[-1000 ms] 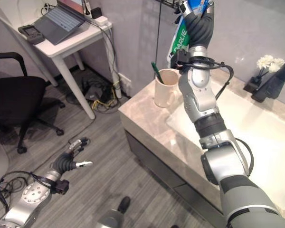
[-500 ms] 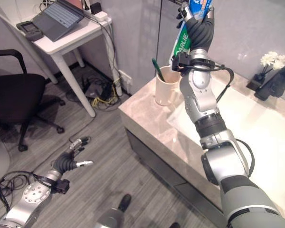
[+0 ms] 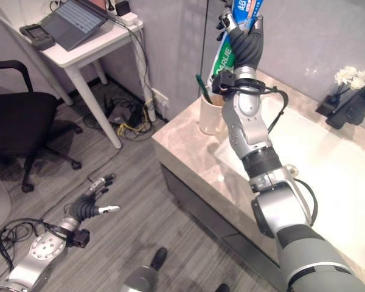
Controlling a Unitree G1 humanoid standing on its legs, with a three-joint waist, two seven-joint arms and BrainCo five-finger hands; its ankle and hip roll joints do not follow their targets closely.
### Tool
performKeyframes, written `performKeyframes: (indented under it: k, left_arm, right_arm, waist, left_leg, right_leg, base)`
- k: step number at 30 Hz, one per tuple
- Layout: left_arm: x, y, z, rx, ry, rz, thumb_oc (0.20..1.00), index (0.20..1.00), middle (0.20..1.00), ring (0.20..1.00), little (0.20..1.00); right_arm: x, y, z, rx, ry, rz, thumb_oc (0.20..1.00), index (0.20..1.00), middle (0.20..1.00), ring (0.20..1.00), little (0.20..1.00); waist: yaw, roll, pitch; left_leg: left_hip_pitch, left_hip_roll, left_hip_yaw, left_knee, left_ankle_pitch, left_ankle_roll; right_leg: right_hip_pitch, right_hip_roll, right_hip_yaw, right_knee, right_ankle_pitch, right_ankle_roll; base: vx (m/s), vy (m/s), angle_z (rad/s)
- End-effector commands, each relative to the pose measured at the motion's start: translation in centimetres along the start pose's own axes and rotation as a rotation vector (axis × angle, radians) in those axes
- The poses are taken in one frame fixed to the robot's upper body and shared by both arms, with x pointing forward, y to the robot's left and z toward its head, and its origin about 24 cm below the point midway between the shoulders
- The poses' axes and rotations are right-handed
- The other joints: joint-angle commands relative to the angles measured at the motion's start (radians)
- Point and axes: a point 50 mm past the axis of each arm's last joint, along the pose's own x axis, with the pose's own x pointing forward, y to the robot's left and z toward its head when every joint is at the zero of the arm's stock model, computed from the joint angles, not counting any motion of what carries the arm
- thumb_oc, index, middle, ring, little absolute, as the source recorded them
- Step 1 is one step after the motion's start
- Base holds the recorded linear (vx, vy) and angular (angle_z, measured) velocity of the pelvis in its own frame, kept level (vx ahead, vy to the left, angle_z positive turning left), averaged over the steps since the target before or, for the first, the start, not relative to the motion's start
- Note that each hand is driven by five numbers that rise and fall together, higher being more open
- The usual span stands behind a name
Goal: Put brush and paste in cup on sink, flatten towel.
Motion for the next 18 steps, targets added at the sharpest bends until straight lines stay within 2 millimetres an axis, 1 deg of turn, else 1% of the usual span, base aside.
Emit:
performKeyframes:
  k: [1,11,18]
  left_arm:
    - [0.3,0.0,0.9,0.031,-0.059,0.002,1.0,1.0,1.0,1.0,1.0]
    - [0.3,-0.1,0.6,0.037,-0.045,-0.003,1.0,1.0,1.0,1.0,1.0]
    - [0.3,-0.2,0.5,0.041,-0.038,-0.015,1.0,1.0,1.0,1.0,1.0]
  right_arm:
    - [1.1,1.1,2.7,0.021,-0.115,0.067,0.2,0.2,0.2,0.2,0.2]
    - [0.6,1.2,1.7,0.021,-0.082,0.067,0.2,0.2,0.2,0.2,0.2]
    - [0.6,0.7,1.1,-0.003,-0.061,0.042,0.2,0.2,0.2,0.2,0.2]
  waist:
    - [0.011,-0.033,-0.021]
    - [0.01,-0.039,-0.019]
    - [0.015,-0.041,-0.019]
  left_leg:
    - [0.003,-0.023,0.042,-0.016,-0.007,0.066]
    - [0.003,-0.023,0.045,-0.016,-0.009,0.068]
    - [0.002,-0.025,0.045,-0.016,-0.01,0.069]
  right_leg:
    - [0.036,-0.118,0.063,0.075,0.174,0.068]
    - [0.03,-0.117,0.072,0.074,0.181,0.068]
    - [0.032,-0.114,0.07,0.069,0.183,0.068]
  base:
    - [0.0,0.0,0.0]
    - [0.0,0.0,0.0]
    - [0.0,0.0,0.0]
